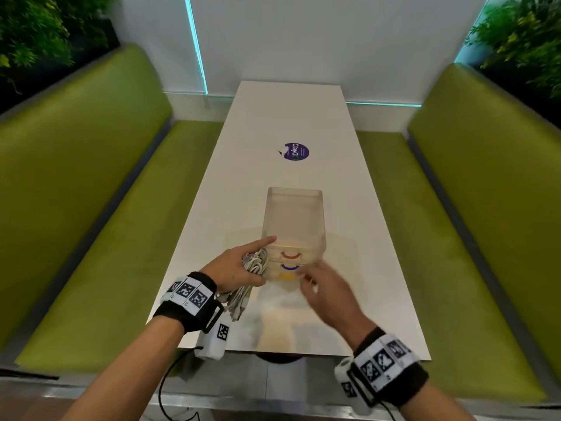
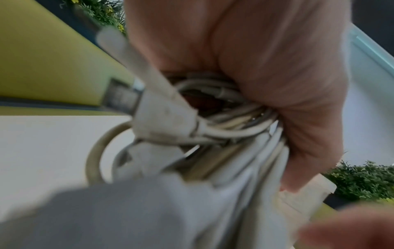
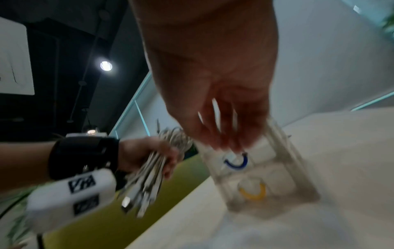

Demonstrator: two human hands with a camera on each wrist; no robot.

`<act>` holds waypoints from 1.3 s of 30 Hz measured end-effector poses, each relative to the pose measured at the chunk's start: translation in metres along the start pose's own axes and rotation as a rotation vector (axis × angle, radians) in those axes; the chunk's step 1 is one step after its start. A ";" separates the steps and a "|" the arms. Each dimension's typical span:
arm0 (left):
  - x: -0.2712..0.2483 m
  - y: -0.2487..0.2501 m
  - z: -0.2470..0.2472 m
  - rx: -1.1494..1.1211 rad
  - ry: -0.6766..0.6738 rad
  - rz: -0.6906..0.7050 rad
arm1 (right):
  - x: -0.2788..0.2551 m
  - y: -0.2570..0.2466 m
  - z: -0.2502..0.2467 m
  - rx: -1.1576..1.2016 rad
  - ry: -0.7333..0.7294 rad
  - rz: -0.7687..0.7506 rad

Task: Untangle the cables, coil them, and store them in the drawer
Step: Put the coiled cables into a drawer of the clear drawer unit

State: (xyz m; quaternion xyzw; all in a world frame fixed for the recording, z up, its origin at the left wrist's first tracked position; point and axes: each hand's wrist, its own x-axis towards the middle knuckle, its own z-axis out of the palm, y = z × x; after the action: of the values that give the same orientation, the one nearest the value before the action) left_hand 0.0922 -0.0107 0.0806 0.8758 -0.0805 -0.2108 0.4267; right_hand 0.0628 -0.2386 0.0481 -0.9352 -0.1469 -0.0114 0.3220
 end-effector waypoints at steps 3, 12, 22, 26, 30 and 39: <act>-0.001 0.004 -0.001 -0.029 -0.010 -0.014 | 0.005 0.006 0.039 -0.223 -0.525 0.187; -0.003 0.013 0.001 0.043 0.016 -0.040 | 0.021 0.009 0.060 -0.250 -0.413 0.214; 0.003 0.018 0.002 0.087 0.005 -0.108 | -0.024 -0.014 0.037 -0.248 -0.414 0.049; 0.002 0.016 0.003 0.095 0.005 -0.103 | -0.028 -0.010 0.048 -0.390 -0.471 0.035; 0.002 0.017 0.005 0.105 0.020 -0.099 | -0.040 -0.009 0.054 -0.320 -0.540 -0.010; -0.021 0.023 0.011 -0.129 0.090 0.027 | -0.039 -0.023 0.021 0.304 -0.281 0.141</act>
State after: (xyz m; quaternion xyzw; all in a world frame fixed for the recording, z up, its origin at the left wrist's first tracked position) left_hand 0.0698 -0.0261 0.0987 0.8538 -0.0592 -0.1701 0.4884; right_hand 0.0175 -0.2186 0.0409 -0.8762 -0.1248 0.1637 0.4358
